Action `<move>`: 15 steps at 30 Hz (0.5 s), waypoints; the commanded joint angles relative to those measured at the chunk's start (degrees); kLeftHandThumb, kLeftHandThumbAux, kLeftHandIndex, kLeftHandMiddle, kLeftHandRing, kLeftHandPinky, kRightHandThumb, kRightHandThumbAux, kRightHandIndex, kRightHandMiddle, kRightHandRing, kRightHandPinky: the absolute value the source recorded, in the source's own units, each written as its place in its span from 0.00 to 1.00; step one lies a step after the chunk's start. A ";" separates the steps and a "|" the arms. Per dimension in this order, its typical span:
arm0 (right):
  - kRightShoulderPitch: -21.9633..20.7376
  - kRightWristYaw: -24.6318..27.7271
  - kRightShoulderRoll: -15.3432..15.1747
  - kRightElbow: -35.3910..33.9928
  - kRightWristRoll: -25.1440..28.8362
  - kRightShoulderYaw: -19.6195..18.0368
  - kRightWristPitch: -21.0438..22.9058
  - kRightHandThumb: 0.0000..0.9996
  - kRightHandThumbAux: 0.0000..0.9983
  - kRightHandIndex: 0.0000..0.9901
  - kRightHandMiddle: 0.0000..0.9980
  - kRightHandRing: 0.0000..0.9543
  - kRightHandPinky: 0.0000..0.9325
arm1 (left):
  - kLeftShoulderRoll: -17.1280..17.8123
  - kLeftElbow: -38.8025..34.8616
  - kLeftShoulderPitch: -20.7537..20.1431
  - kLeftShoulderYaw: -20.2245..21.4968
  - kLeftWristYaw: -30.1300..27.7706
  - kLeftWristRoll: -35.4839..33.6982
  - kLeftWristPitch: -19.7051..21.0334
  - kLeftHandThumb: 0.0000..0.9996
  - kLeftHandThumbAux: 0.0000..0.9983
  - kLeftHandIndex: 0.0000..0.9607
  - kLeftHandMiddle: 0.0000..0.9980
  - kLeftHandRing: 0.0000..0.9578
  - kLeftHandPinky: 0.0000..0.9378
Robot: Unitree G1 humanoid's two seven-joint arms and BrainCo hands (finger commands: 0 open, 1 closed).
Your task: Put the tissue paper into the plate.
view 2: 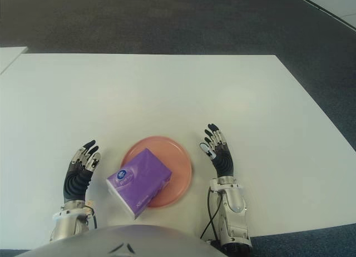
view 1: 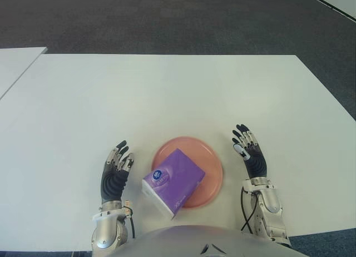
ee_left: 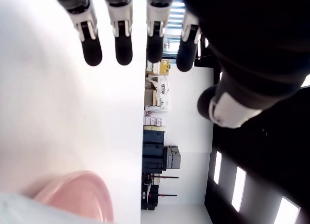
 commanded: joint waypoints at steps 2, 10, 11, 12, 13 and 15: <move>0.25 -0.02 1.27 3.67 -1.66 0.15 -1.39 0.13 0.56 0.08 0.09 0.08 0.11 | -1.65 3.52 -0.42 -0.32 0.64 0.08 -1.84 0.27 0.64 0.22 0.14 0.15 0.21; 1.72 -1.71 3.08 4.30 -3.71 1.22 0.11 0.18 0.54 0.09 0.11 0.09 0.11 | -1.89 5.88 -1.16 -0.77 0.85 -0.17 -0.63 0.22 0.62 0.19 0.15 0.16 0.21; 2.01 -2.05 3.25 4.29 -4.04 1.33 0.52 0.18 0.54 0.09 0.11 0.09 0.11 | -1.84 6.20 -1.25 -0.67 0.85 -0.22 -0.55 0.22 0.62 0.18 0.15 0.16 0.21; 2.32 -2.36 3.43 4.47 -4.33 1.42 0.93 0.19 0.54 0.09 0.11 0.10 0.11 | -1.76 6.50 -1.37 -0.58 0.89 -0.15 -0.38 0.21 0.62 0.18 0.15 0.17 0.21; 2.55 -2.55 3.55 4.52 -4.52 1.46 1.21 0.19 0.54 0.10 0.11 0.10 0.11 | -1.69 6.63 -1.40 -0.52 0.91 -0.11 -0.28 0.20 0.61 0.17 0.15 0.17 0.21; 2.80 -2.63 3.71 4.92 -4.61 1.43 1.47 0.20 0.54 0.10 0.12 0.10 0.10 | -1.61 6.82 -1.58 -0.44 0.95 0.01 -0.06 0.19 0.61 0.16 0.14 0.16 0.20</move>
